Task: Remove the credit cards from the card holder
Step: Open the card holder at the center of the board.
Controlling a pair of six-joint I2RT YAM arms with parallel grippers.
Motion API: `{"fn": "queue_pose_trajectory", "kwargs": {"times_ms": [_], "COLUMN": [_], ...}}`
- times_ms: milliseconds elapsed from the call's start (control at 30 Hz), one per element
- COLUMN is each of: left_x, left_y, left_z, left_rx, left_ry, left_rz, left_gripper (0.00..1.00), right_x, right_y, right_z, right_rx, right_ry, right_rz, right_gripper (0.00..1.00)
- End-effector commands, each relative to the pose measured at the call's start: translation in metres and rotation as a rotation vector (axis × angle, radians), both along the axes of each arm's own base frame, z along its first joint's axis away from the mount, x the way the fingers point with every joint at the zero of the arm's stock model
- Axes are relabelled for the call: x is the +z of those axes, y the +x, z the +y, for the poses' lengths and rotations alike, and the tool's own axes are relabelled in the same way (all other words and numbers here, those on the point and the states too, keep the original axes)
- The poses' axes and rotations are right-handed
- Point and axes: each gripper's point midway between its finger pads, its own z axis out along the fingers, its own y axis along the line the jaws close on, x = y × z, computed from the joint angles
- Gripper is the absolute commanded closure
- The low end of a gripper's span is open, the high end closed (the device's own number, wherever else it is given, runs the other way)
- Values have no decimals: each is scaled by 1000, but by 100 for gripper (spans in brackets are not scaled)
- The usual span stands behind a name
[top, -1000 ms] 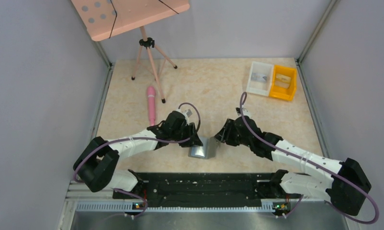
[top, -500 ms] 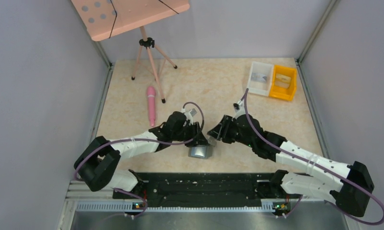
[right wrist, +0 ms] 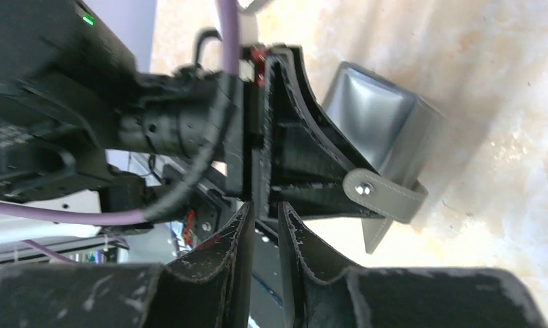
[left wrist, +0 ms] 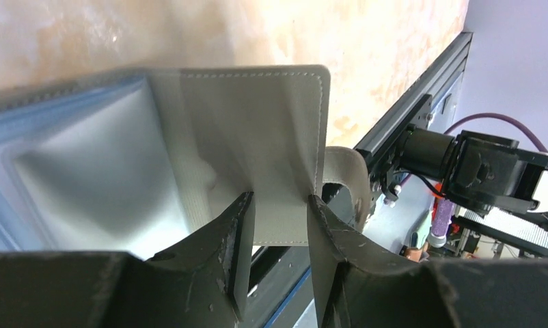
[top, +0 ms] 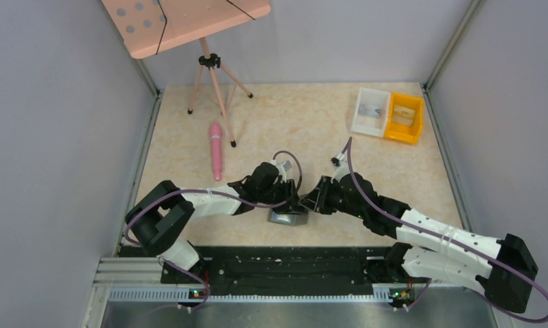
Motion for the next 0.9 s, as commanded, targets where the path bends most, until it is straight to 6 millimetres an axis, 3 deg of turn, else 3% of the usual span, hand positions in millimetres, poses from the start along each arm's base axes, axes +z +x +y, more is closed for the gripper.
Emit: {"fn": "queue_pose_trajectory", "kwargs": {"times_ms": [0, 167, 267, 567, 767, 867], "left_x": [17, 5, 5, 30, 36, 29], "left_y": [16, 7, 7, 17, 14, 15], "left_z": [-21, -21, -15, 9, 26, 47], "left_rx": [1, 8, 38, 137, 191, 245], "left_ry": [-60, -53, -48, -14, 15, 129], "left_rz": [-65, -37, -50, -154, -160, -149], "left_gripper": [61, 62, 63, 63, 63, 62], "right_x": [3, -9, -19, -61, -93, -107], "right_y": [3, 25, 31, 34, 39, 38], "right_z": [-4, -25, -28, -19, -31, -41], "right_rx": [-37, -182, -210, -195, -213, -229], "right_ry": [22, -58, -91, -129, -202, -235], "right_rz": [-49, -91, -90, -15, 27, 43], "right_gripper": [81, 81, 82, 85, 86, 86]}}
